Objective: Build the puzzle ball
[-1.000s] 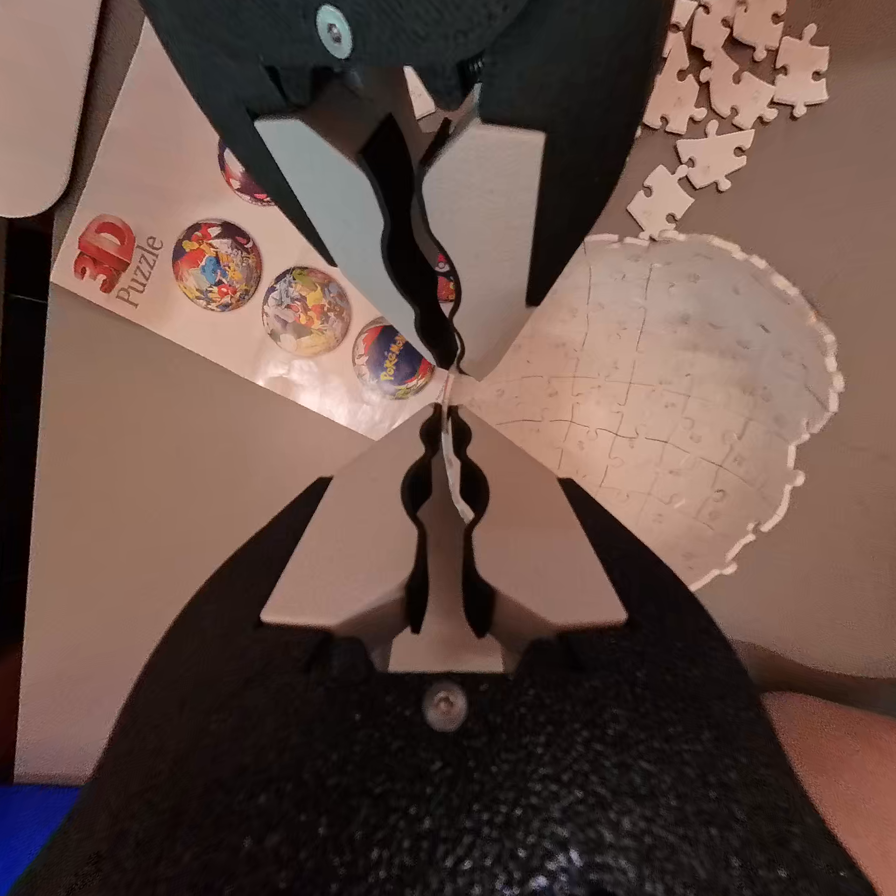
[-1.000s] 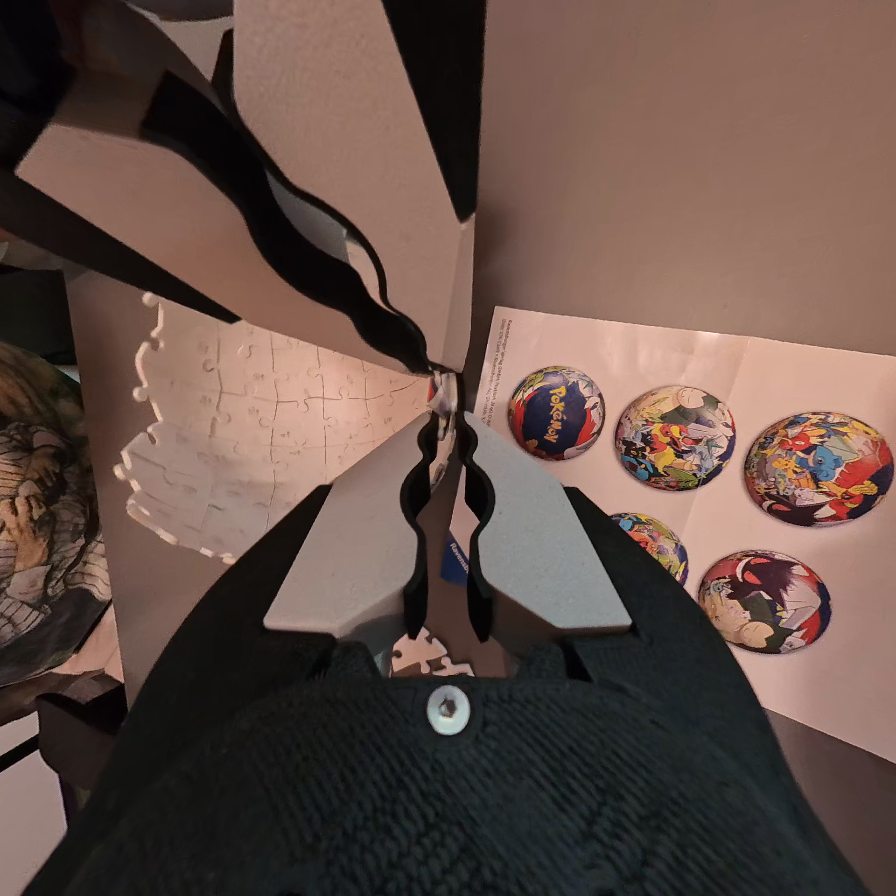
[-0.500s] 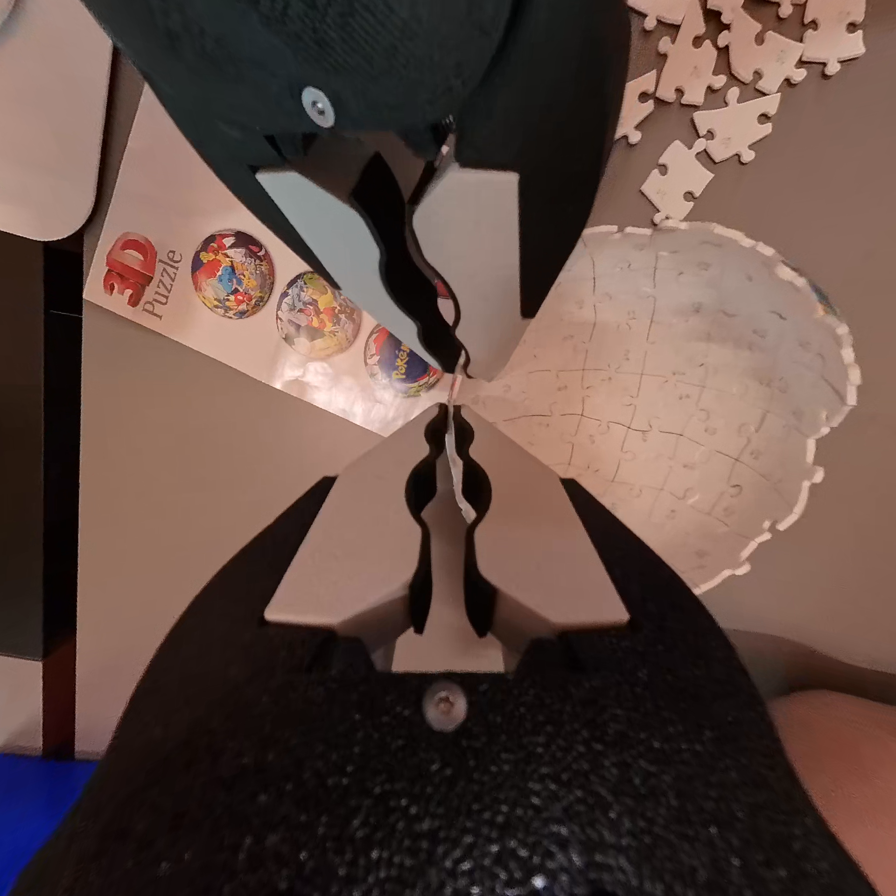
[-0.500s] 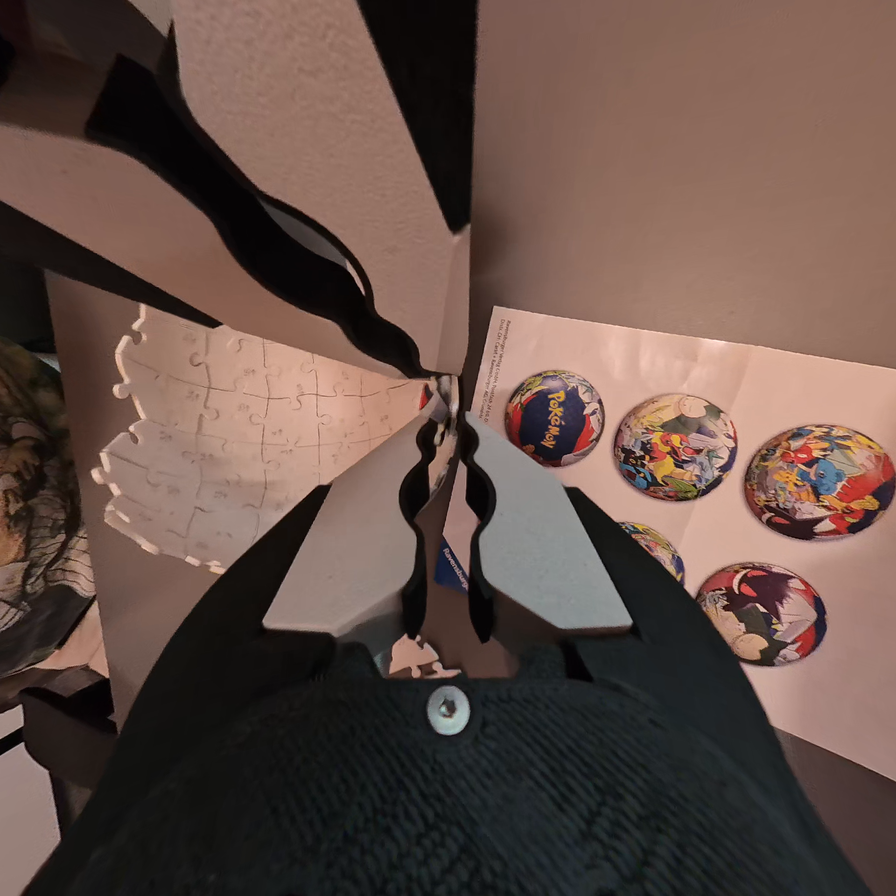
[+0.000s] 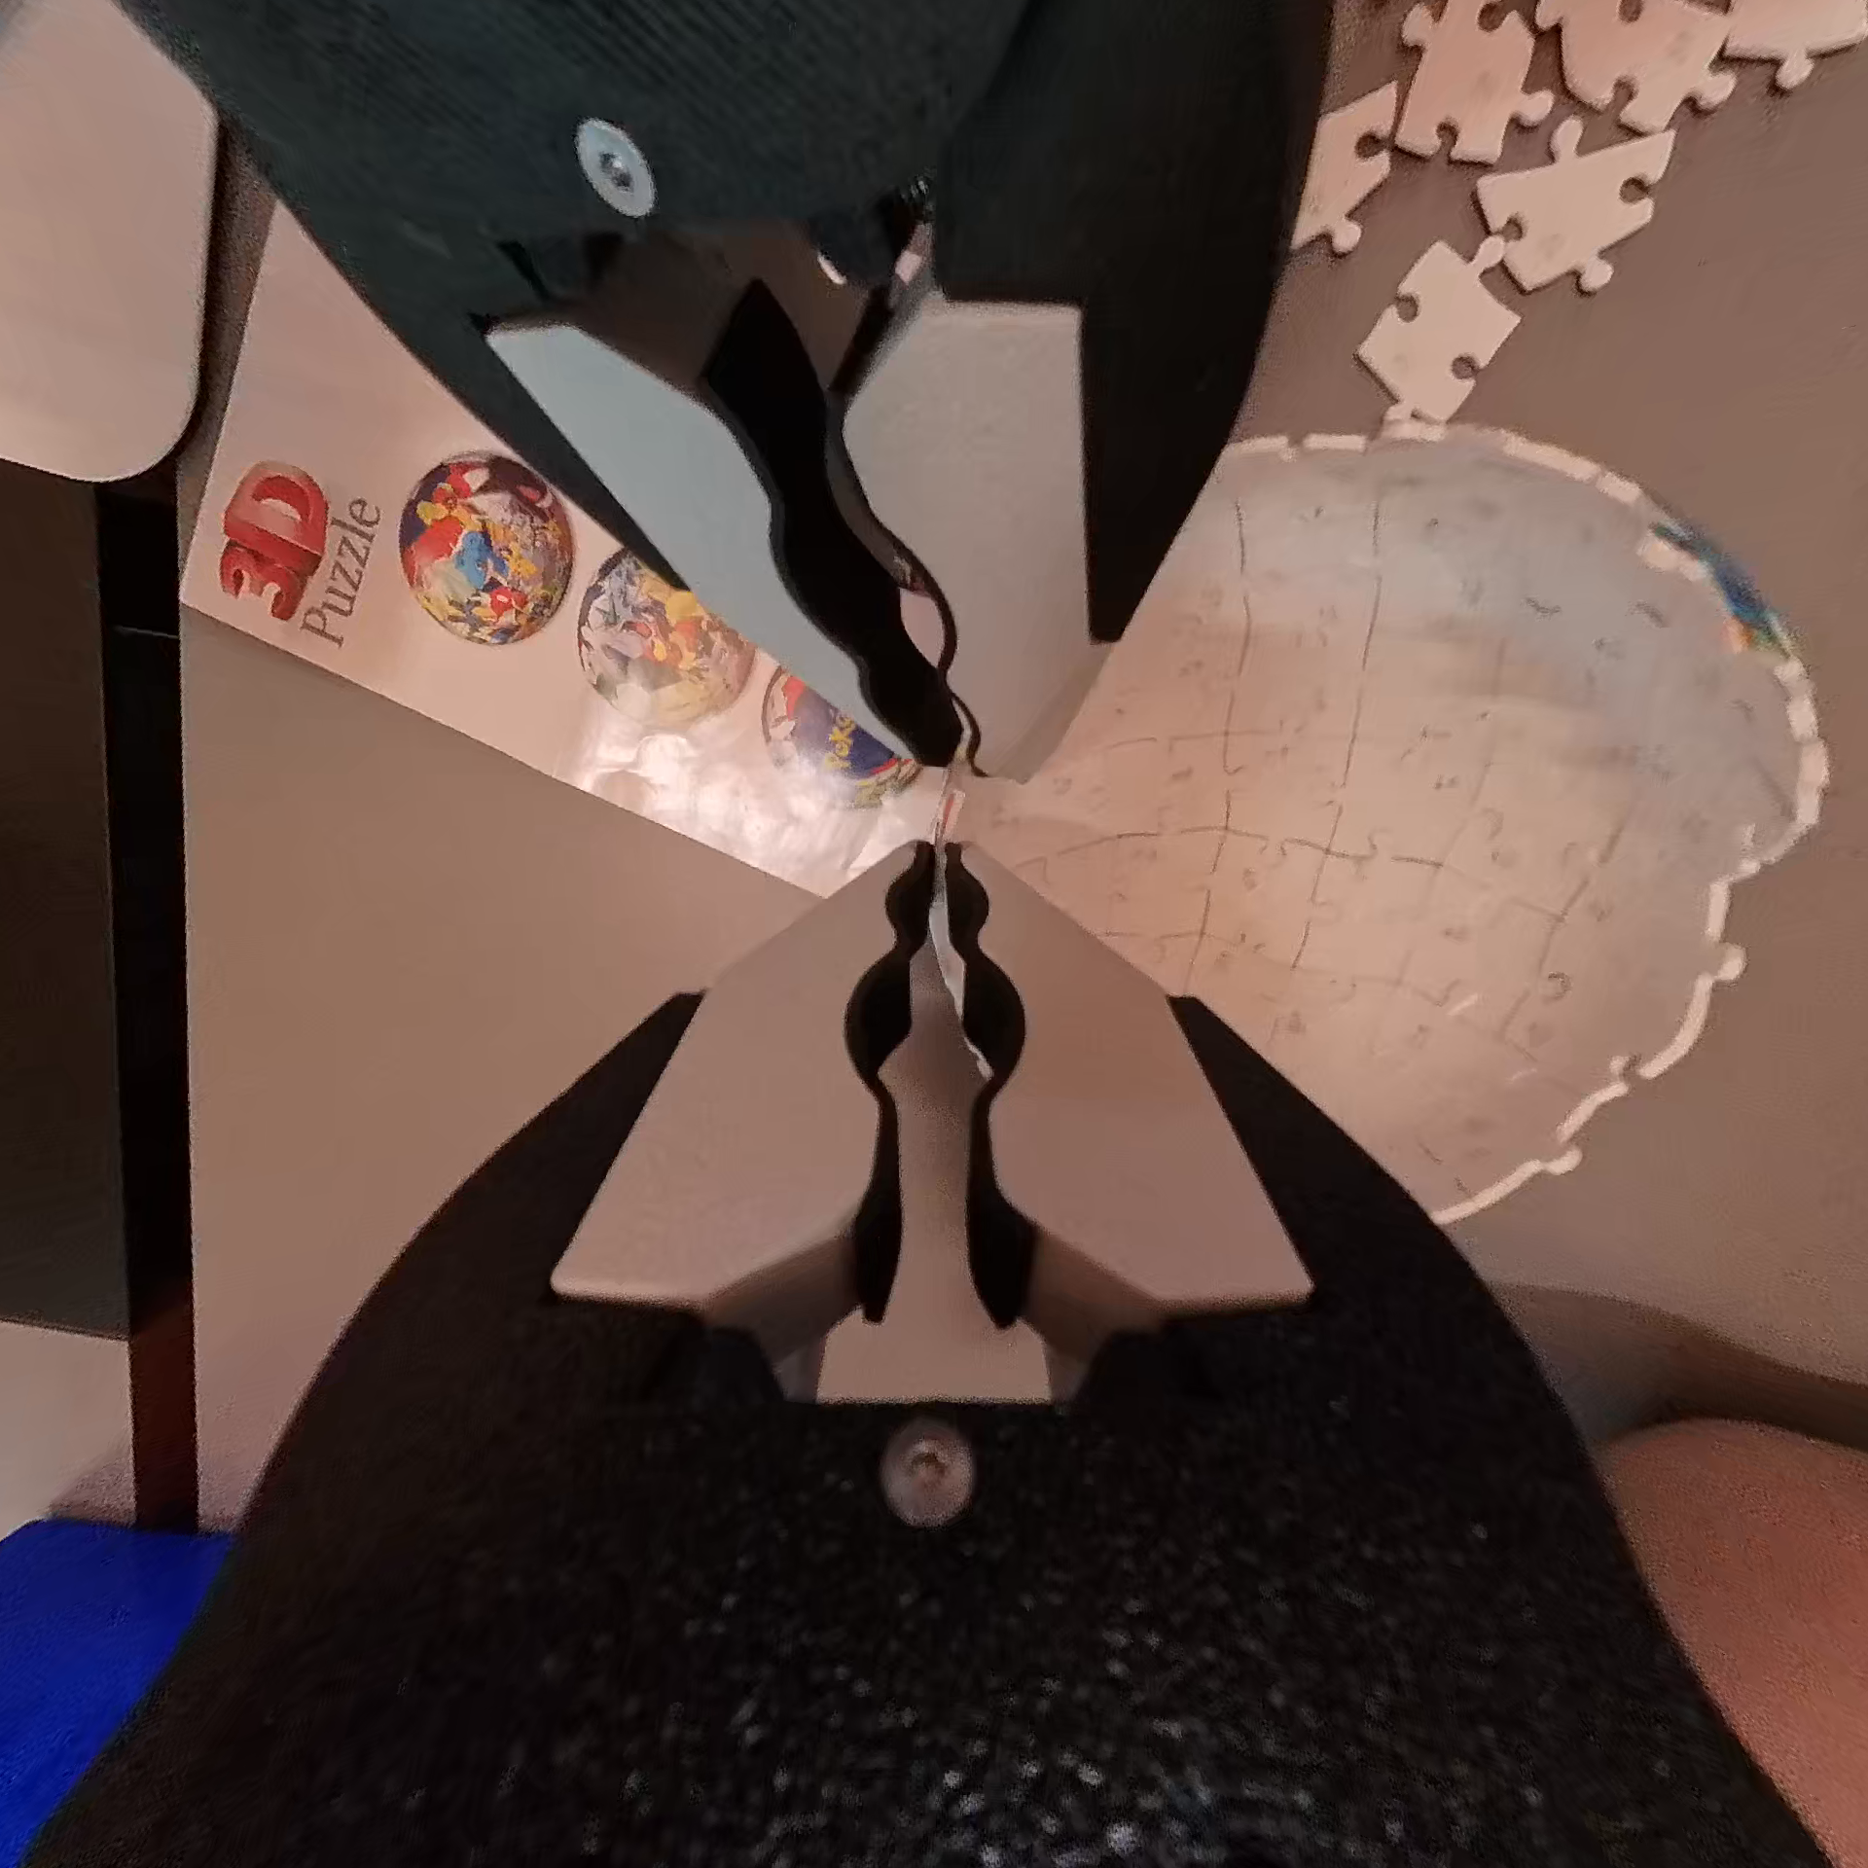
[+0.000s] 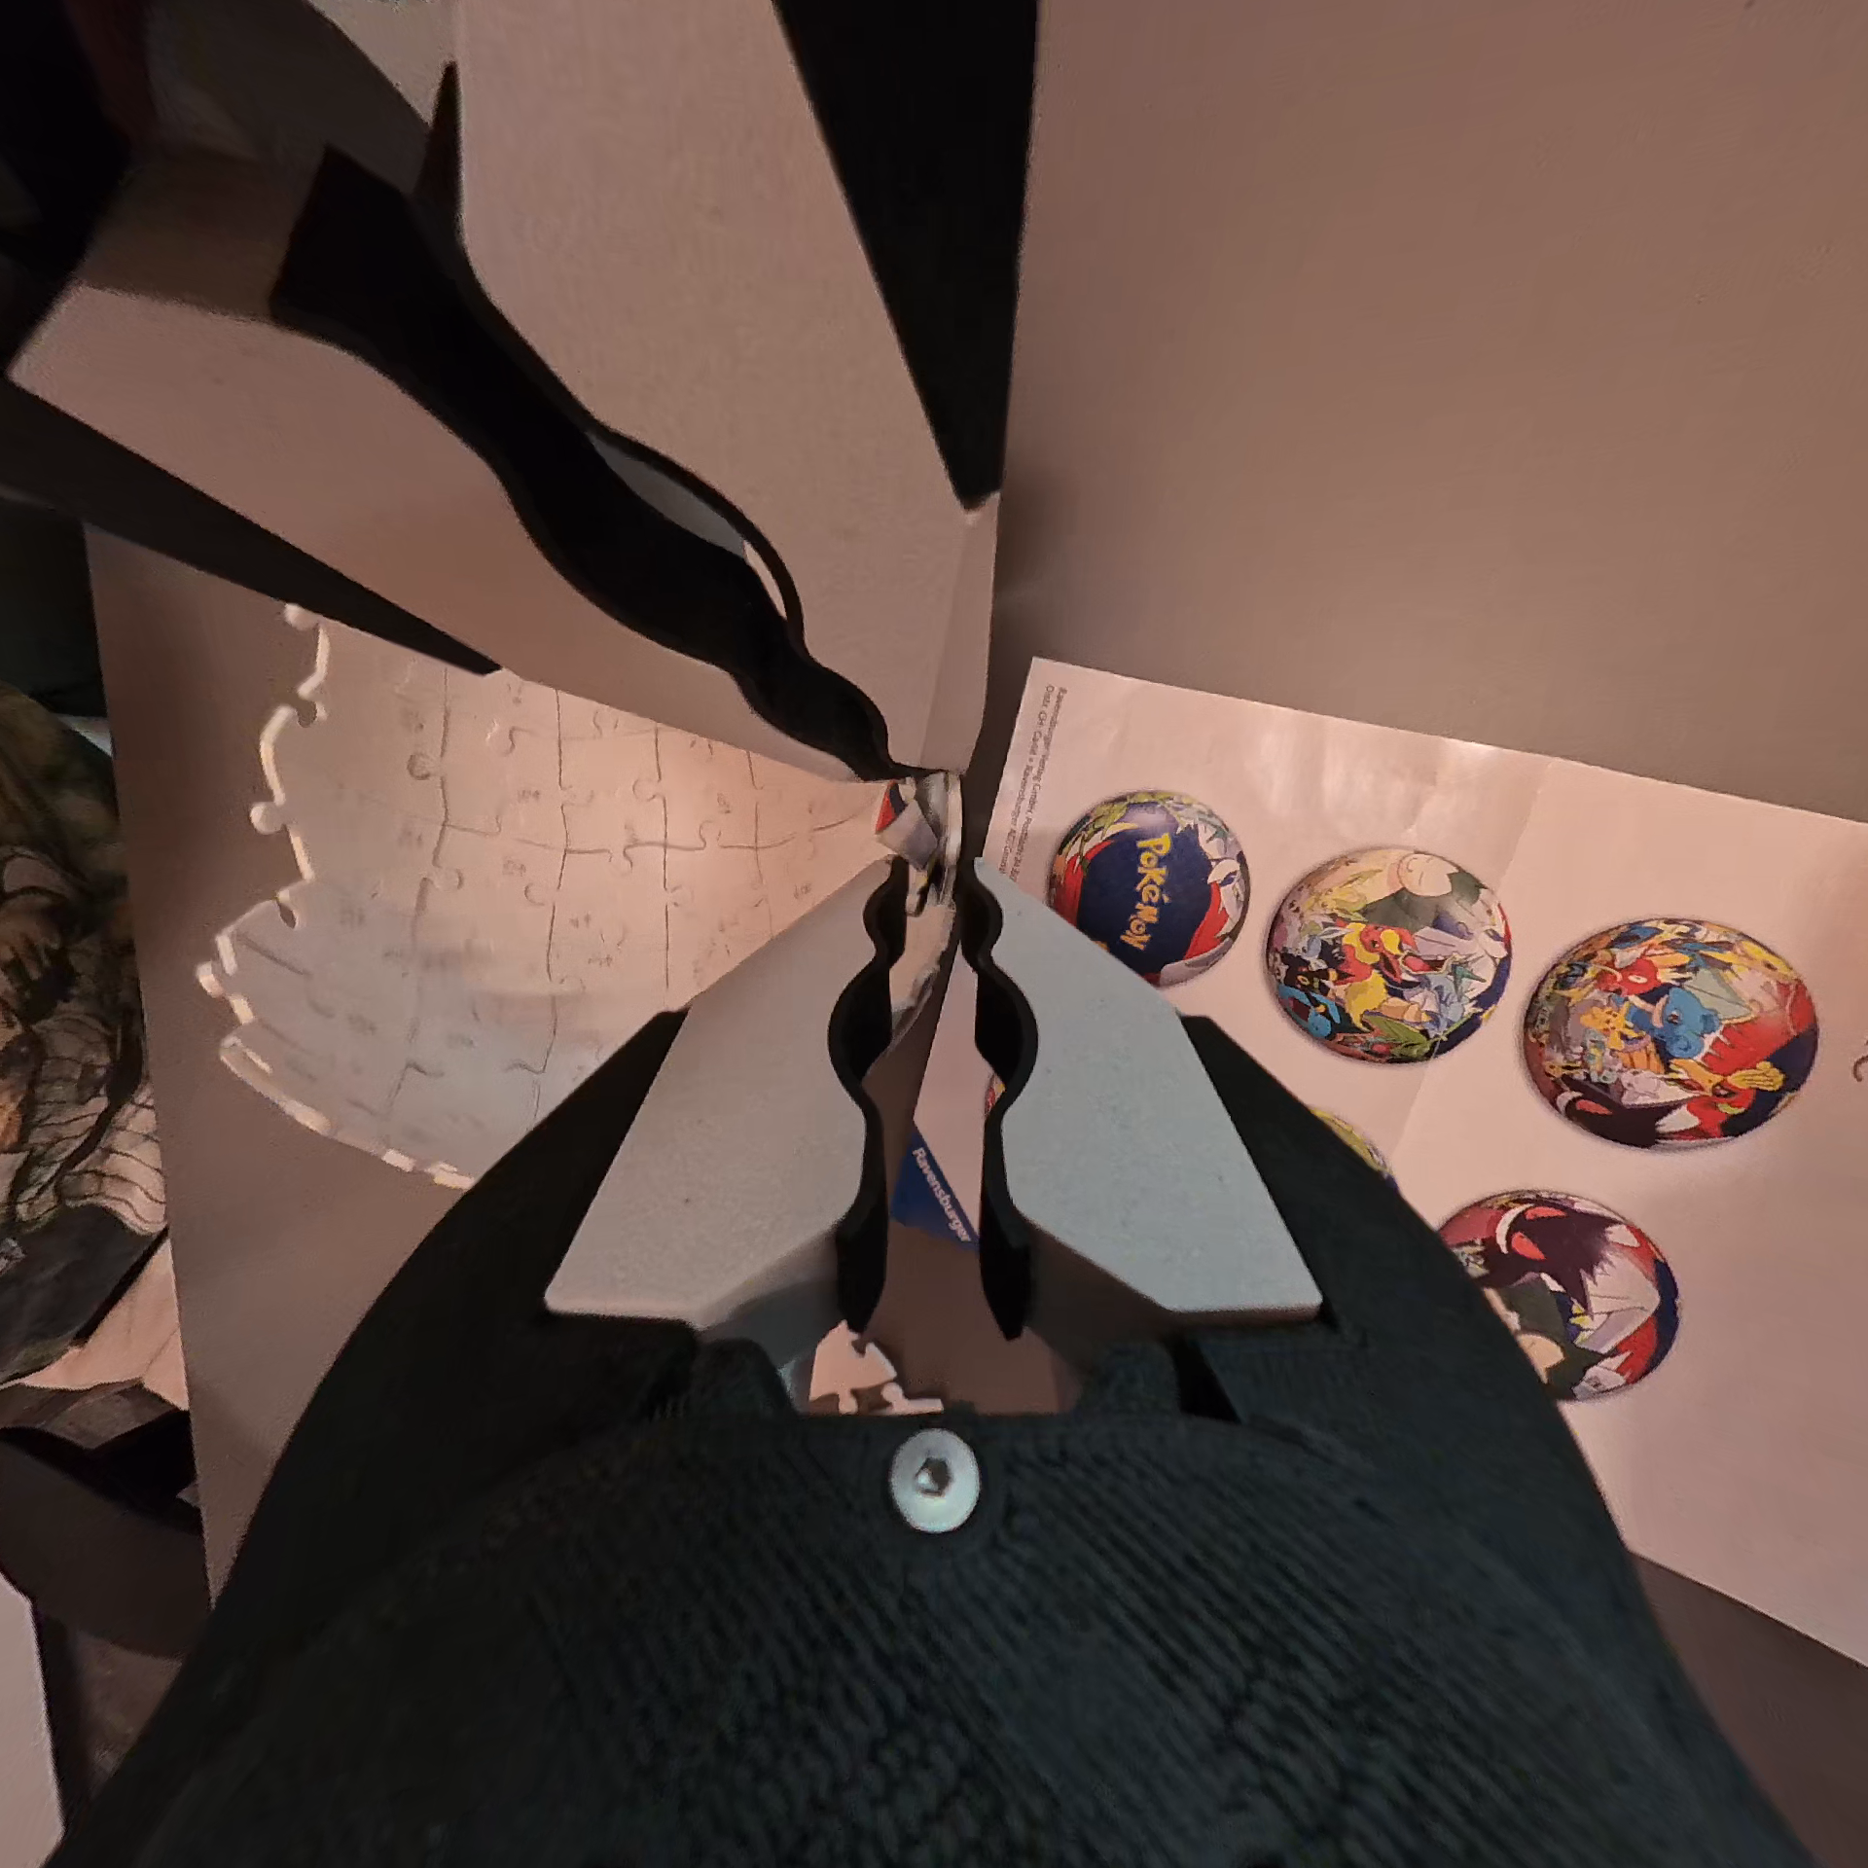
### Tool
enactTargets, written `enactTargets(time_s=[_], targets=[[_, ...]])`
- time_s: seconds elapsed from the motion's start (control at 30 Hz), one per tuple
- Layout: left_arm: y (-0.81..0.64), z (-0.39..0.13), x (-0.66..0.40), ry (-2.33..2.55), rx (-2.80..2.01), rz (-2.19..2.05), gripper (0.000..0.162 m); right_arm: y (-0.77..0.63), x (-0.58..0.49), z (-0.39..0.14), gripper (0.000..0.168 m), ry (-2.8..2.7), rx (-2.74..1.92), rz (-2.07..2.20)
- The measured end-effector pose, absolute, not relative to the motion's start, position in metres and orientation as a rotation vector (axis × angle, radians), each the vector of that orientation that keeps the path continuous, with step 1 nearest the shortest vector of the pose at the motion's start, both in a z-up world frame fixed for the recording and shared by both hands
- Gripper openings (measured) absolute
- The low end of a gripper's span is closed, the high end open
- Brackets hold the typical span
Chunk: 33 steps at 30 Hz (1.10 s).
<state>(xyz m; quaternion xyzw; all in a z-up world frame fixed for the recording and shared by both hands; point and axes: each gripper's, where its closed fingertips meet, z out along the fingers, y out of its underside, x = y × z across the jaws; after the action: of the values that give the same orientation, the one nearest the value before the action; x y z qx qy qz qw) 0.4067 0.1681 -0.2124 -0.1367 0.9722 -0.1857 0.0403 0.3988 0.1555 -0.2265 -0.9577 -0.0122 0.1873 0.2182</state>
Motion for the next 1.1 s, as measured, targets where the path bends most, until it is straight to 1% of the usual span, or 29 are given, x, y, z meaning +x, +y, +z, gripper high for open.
enactTargets(time_s=[0.03,0.2,0.43,0.47,0.53,0.6,0.7,1.0,1.1], targets=[[0.1691,-0.2124,0.4064,2.979,-0.416,-0.561,0.0,0.1564,0.3988,-0.2263,0.007,-0.033,-2.649,0.518],[0.1705,-0.2125,0.4056,2.984,-0.45,-0.571,0.0,0.1584,0.3992,-0.2265,0.006,-0.03,-2.646,0.501],[0.1644,-0.2161,0.4005,3.025,-0.477,-0.621,0.018,0.1599,0.399,-0.2264,0.004,-0.018,-2.648,0.493],[0.1631,-0.2165,0.4012,3.025,-0.478,-0.627,0.018,0.1603,0.3989,-0.2261,0.004,-0.019,-2.647,0.492],[0.1609,-0.2167,0.4028,3.024,-0.482,-0.644,0.007,0.159,0.3985,-0.2267,0.005,-0.024,-2.653,0.494],[0.1616,-0.2175,0.4043,3.02,-0.488,-0.635,0.001,0.1587,0.3974,-0.2275,0.005,-0.012,-2.65,0.505],[0.1618,-0.2171,0.4027,3.024,-0.46,-0.631,0.0,0.1584,0.3971,-0.2279,0.003,-0.033,-2.647,0.486],[0.1631,-0.2157,0.4053,3.009,-0.495,-0.651,0.0,0.1609,0.4004,-0.2262,0.004,0.009,-2.633,0.479],[0.1651,-0.2122,0.4089,2.981,-0.517,-0.667,0.007,0.161,0.4039,-0.2258,0.01,0.03,-2.634,0.456]])
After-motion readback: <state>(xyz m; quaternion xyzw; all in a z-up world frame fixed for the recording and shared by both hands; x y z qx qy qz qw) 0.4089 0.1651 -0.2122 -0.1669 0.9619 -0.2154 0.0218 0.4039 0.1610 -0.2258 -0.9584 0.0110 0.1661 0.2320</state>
